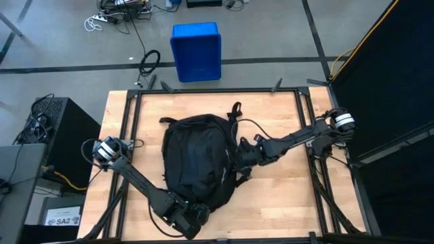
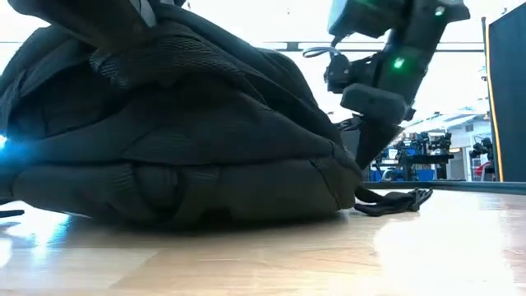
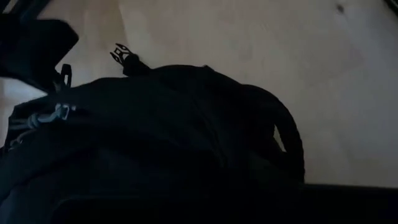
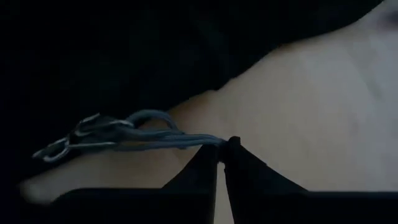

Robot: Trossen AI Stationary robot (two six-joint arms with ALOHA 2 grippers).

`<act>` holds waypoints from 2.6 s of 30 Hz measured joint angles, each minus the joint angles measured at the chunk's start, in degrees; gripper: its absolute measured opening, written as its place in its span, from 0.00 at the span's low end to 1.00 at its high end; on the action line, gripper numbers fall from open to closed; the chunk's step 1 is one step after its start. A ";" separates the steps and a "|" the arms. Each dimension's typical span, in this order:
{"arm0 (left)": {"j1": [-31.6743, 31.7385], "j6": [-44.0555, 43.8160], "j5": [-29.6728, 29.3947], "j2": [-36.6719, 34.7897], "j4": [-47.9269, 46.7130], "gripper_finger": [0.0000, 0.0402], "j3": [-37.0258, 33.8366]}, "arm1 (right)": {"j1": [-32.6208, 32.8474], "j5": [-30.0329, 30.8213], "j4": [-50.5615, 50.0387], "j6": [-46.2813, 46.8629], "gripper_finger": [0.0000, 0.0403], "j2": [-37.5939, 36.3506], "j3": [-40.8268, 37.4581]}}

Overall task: Unpack backpack
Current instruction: Close the black backpack, then return to Home Position

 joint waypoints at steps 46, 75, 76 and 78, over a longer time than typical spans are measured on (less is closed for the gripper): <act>42.16 9.05 23.01 -73.27 36.87 0.00 -48.23 | -23.82 -36.51 42.27 -41.59 0.03 -56.22 -26.67; 45.16 2.45 21.10 -96.22 48.09 0.00 -80.89 | -26.40 -30.31 47.50 -43.20 0.00 -87.24 -58.07; 45.15 2.45 21.14 -96.28 48.19 0.00 -80.89 | -26.40 -30.37 47.59 -43.81 0.00 -87.37 -58.07; 45.16 2.58 21.11 -96.32 48.65 0.00 -80.89 | -26.43 -30.03 48.23 -44.06 0.00 -87.45 -58.07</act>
